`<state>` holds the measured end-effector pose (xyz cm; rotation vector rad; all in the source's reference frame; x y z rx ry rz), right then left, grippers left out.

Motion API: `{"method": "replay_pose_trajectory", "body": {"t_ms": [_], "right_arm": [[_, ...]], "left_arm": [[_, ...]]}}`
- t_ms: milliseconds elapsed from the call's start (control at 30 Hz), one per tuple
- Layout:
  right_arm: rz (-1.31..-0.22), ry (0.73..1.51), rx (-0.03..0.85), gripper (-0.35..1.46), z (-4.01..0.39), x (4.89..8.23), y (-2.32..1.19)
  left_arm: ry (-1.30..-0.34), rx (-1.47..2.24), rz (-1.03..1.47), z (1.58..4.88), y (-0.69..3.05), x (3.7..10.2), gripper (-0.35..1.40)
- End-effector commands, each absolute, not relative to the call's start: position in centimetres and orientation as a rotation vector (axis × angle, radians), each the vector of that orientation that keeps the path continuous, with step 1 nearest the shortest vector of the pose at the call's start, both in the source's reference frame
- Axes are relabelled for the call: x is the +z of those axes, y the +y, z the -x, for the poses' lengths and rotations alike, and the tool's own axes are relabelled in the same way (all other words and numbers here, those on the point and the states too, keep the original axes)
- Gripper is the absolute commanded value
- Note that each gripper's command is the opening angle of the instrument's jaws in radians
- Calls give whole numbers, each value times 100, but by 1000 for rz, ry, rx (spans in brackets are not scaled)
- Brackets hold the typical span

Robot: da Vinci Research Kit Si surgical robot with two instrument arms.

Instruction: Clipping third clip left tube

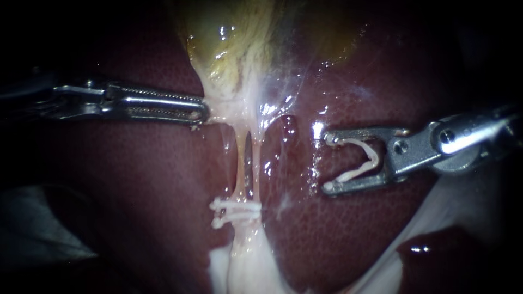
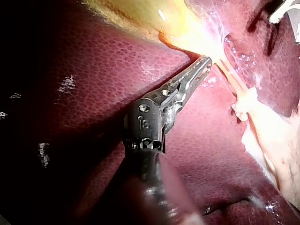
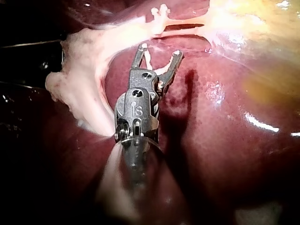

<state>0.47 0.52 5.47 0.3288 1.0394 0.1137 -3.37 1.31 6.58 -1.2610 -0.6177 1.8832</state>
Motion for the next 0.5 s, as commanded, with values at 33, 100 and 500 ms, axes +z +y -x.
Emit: {"method": "replay_pose_trajectory", "body": {"t_ms": [33, 100, 500], "right_arm": [[-331, 1041, 112, 50, -48, 547, 52], [-331, 1041, 112, 50, -48, 547, 51], [-336, 1043, 111, 50, -50, 546, 51]], "left_arm": [[-622, 1882, 1261, 334, 133, 653, -35], [-629, 1881, 1261, 329, 136, 646, -35], [-612, 1837, 1285, 282, 156, 584, -35]]}}
